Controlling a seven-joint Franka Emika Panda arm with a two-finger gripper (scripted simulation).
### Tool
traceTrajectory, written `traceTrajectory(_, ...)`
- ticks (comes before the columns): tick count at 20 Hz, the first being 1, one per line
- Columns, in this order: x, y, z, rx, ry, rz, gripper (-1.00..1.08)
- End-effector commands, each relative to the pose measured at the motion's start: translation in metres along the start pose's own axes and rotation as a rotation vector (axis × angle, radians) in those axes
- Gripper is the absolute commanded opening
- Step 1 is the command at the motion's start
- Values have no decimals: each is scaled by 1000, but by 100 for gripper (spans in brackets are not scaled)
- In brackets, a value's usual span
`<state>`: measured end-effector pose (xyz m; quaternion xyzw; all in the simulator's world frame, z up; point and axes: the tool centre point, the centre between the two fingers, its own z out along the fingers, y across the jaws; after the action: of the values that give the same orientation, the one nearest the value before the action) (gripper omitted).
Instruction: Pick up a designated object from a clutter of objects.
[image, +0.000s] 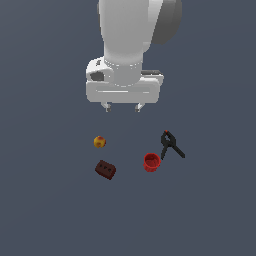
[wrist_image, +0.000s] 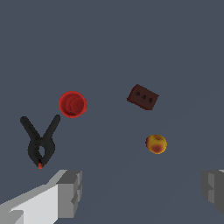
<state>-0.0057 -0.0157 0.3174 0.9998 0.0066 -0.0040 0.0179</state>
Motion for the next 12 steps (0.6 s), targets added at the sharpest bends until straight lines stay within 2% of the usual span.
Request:
traceTrajectory(1,0,0,0,0,0,0,100)
traceTrajectory(12,-5,35,-8,0,2,77,100)
